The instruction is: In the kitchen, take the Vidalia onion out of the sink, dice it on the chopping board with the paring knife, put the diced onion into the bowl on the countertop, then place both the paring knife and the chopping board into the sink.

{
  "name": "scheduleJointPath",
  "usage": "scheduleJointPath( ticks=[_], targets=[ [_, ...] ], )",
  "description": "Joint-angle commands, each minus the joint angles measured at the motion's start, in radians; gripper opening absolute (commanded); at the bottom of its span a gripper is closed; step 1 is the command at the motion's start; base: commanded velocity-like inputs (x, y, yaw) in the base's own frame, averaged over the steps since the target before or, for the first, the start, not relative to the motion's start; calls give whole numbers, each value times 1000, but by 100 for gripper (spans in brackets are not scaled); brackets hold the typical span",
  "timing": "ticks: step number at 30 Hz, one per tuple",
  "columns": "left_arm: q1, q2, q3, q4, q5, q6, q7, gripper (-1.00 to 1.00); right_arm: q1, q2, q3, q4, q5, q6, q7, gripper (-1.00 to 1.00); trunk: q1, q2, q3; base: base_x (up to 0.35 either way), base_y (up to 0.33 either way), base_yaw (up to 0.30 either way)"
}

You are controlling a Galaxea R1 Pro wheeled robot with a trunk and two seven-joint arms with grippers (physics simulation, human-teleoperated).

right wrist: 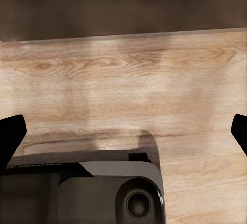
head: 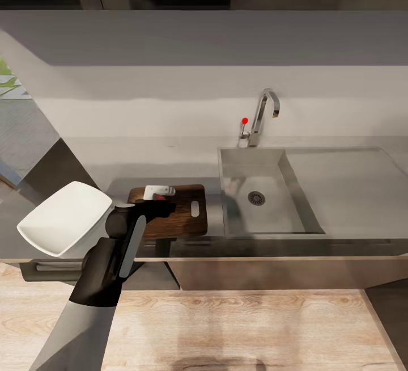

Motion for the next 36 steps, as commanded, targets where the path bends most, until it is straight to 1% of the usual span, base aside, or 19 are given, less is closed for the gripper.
scheduleJointPath(
  ticks=[1,20,27,36],
  targets=[
    [-1,0,-1,-1,8,4,9,100,0,0,1,0,-3,-3,-2,100,1,-2,-1,0,0,0],
    [0,0,2,-7,7,4,9,100,0,0,1,0,-3,-5,-3,100,1,-2,-1,0,0,0],
    [0,-4,7,-45,5,4,9,100,0,0,1,0,-3,-4,-3,100,1,-2,-1,0,0,0],
    [-1,-6,7,-51,5,4,9,100,0,0,1,0,-3,0,-2,100,1,-2,-1,0,0,0]
  ],
)
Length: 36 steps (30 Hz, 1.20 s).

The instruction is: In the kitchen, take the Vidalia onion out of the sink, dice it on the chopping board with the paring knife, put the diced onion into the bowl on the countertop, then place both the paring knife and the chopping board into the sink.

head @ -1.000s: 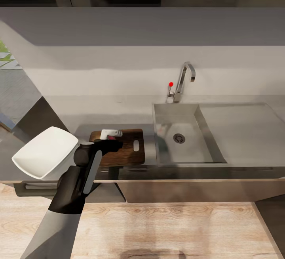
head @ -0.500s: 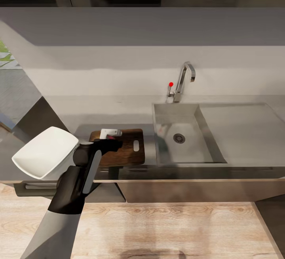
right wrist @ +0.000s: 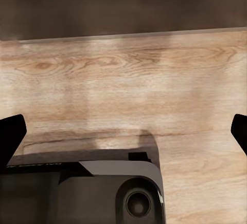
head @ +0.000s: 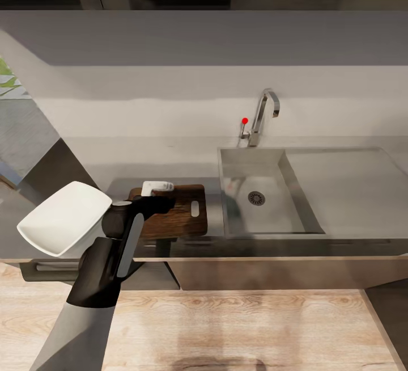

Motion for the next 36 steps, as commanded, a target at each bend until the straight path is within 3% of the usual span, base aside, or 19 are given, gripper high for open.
scheduleJointPath(
  ticks=[1,11,36],
  targets=[
    [-1,0,-1,-1,8,4,9,100,0,0,1,0,-3,-3,-2,100,1,-2,-1,0,0,0],
    [-1,1,-1,-1,8,4,9,100,0,0,1,0,-3,-3,-1,100,1,-2,-1,-147,0,0],
    [-1,3,-3,-1,6,4,9,100,0,0,1,0,-3,-4,-1,100,1,-2,-1,-333,0,0]
  ],
)
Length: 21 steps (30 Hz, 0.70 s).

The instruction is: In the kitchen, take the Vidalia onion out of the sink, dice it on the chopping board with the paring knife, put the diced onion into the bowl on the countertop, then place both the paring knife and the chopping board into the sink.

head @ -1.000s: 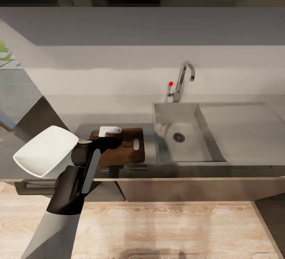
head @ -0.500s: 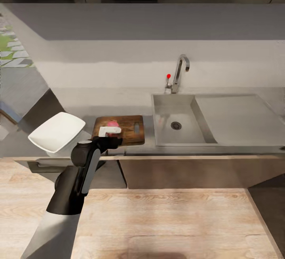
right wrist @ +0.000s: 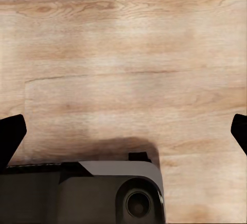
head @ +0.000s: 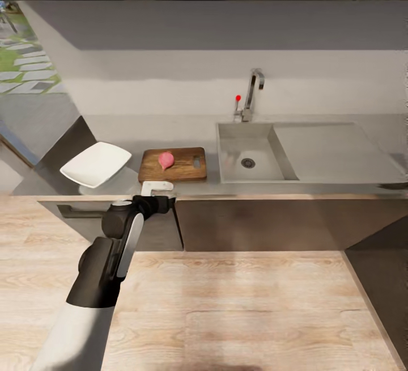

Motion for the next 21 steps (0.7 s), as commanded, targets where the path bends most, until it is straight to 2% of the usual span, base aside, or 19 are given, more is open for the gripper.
scheduleJointPath(
  ticks=[1,9,13,18,19,21],
  targets=[
    [-1,0,-1,-1,8,4,9,100,0,0,1,0,-3,-3,-2,100,0,-2,-2,-341,0,0],
    [-1,1,-6,0,10,4,9,100,0,0,1,0,-3,-6,-1,100,0,-2,-2,-332,0,0],
    [6,1,-7,8,11,4,9,100,0,0,0,0,-3,-7,0,100,0,-2,-2,-137,0,0],
    [107,2,-7,20,11,-9,4,100,0,0,-1,0,-3,-8,0,100,0,-2,-2,-24,0,0],
    [158,2,-7,22,11,-38,3,100,0,0,-1,0,-3,-9,0,100,0,-2,-2,-4,0,0],
    [217,2,-7,28,11,-102,1,100,0,0,-1,0,-3,-9,0,100,0,-2,-2,-2,0,0]
  ],
)
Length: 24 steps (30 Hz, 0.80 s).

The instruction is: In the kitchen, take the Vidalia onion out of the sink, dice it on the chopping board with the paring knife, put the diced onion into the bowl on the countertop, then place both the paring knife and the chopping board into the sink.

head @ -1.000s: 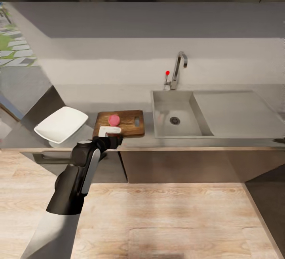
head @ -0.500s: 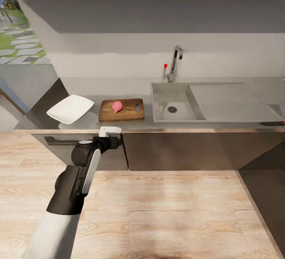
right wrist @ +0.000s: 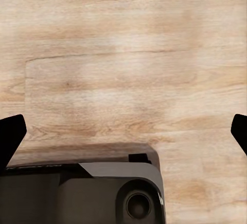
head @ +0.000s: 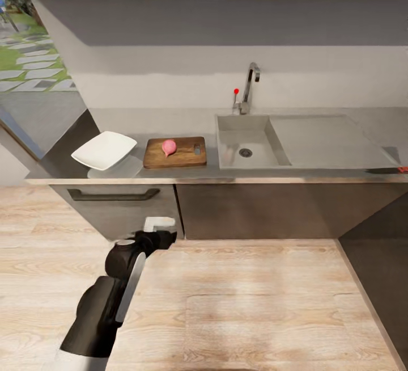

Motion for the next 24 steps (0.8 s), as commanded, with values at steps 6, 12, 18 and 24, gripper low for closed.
scheduleJointPath(
  ticks=[6,12,18,24],
  targets=[
    [175,14,-1,5,7,-205,6,100,0,-1,0,0,-3,-3,-1,100,1,-2,-1,0,0,0],
    [384,42,-1,19,7,-448,5,100,0,-1,0,0,-3,-5,-1,100,1,-2,-1,0,0,0],
    [583,83,-1,126,2,-804,-14,100,0,-2,0,0,-3,-5,-1,100,1,-2,-1,0,0,0],
    [663,136,-1,308,0,-977,-22,100,0,-5,0,0,-3,-5,-1,100,1,-2,1,0,0,-22]
  ],
)
